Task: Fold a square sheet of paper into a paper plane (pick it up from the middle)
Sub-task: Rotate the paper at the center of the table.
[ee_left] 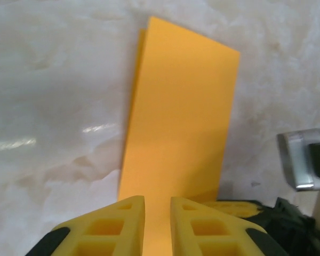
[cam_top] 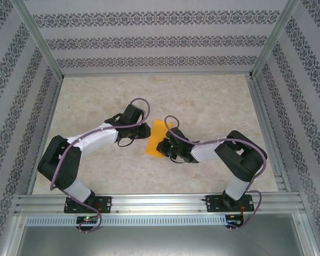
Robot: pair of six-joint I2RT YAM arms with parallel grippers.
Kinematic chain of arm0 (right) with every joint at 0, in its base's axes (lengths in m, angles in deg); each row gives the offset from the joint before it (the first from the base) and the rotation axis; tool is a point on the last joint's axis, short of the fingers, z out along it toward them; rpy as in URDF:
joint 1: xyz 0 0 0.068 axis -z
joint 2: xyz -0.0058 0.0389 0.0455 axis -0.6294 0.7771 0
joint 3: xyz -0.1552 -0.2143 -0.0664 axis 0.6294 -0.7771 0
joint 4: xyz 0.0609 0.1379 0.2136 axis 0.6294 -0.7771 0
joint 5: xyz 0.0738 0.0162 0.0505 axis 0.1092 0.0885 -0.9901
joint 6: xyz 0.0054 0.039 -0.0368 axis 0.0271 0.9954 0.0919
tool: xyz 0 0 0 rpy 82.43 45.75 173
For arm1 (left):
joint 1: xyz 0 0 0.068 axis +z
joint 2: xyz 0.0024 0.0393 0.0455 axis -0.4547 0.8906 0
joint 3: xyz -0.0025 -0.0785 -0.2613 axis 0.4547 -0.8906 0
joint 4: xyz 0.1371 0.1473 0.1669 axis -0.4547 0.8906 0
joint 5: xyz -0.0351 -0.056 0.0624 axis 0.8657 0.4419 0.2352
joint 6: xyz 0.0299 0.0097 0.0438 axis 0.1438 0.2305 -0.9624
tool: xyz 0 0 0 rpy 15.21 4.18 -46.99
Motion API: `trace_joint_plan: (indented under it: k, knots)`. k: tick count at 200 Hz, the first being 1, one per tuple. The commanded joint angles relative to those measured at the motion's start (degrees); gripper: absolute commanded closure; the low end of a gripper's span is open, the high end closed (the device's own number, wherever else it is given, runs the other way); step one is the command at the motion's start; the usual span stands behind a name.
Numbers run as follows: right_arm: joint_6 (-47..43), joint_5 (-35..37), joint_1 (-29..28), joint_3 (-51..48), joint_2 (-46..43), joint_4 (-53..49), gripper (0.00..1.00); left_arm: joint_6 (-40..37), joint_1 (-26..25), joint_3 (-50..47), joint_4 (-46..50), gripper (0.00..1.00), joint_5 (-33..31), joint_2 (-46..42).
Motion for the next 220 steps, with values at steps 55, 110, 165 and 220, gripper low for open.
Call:
trace_joint_plan:
  k: [55,110,165,220]
  knots:
    - [-7.64,8.85,2.38,13.30,-1.27,-18.18,0.99,7.00,-0.64,-5.58,6.14,0.62,-4.87,-9.25]
    - [-15.52,9.06,6.33,26.68,6.37,-33.72,1.00,8.37,-2.17,-6.93,3.99,0.62,-2.51,-10.68]
    - [-18.37,8.71,9.13,31.67,12.02,-37.86,0.99,8.17,-3.22,-6.59,3.58,0.63,-1.41,-10.91]
    - [-15.66,10.49,10.42,30.40,13.62,-37.94,0.99,5.11,-3.42,-4.25,5.57,0.62,0.48,-9.91]
